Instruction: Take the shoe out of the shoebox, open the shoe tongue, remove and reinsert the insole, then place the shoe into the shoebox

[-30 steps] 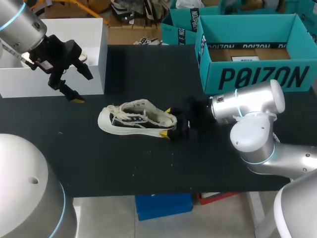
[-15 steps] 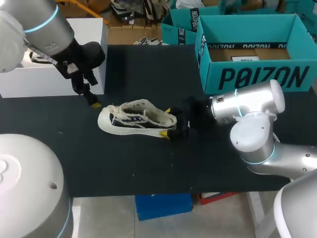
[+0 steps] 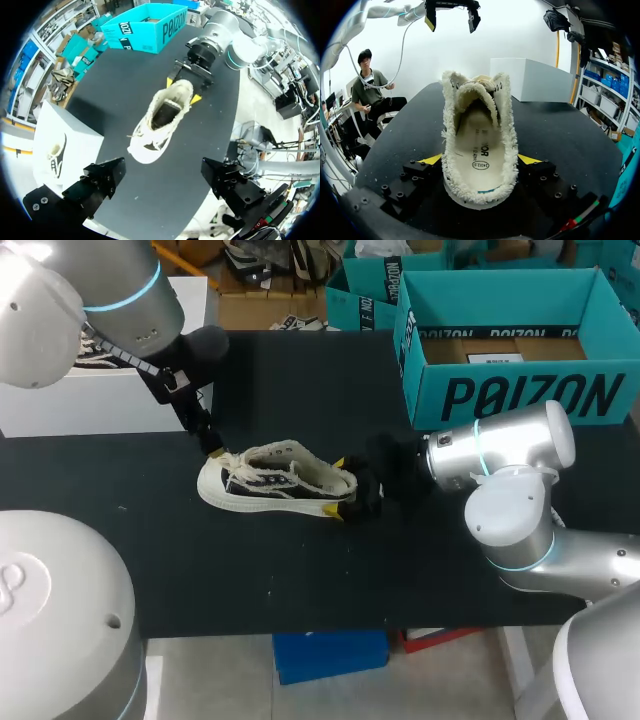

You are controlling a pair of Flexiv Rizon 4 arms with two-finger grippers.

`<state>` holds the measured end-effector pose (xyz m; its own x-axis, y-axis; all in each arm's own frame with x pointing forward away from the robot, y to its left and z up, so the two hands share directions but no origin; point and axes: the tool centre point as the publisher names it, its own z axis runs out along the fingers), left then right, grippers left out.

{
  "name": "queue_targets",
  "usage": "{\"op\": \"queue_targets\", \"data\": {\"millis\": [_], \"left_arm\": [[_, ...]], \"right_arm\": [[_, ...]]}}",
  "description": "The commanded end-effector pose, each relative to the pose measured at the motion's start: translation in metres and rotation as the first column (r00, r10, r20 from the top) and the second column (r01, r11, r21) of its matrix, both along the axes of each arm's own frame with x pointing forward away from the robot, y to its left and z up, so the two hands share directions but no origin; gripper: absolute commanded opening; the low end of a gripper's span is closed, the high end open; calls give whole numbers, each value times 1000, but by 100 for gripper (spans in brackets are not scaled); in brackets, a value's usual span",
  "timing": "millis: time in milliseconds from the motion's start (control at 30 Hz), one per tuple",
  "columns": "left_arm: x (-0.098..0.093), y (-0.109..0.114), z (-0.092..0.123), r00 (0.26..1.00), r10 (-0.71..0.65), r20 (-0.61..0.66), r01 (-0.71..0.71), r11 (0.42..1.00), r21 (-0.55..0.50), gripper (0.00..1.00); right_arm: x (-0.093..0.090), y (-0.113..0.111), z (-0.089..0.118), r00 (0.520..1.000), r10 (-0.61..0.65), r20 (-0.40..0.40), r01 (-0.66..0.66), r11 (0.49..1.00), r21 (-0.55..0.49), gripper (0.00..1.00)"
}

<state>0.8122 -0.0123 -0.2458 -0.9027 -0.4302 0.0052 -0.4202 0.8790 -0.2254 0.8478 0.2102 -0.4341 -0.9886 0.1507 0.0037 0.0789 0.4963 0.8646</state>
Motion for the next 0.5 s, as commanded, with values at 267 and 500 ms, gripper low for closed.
{"op": "queue_targets", "data": {"millis": [267, 500], "left_arm": [[13, -8, -7, 947, 321, -22, -316, 940, 127, 100], [17, -24, -17, 826, 564, -21, -537, 797, 276, 100]], "right_arm": [[1, 3, -2, 1000, -1, -1, 1, 1000, -1, 0], [1, 3, -2, 1000, -1, -1, 1, 1000, -1, 0]]}}
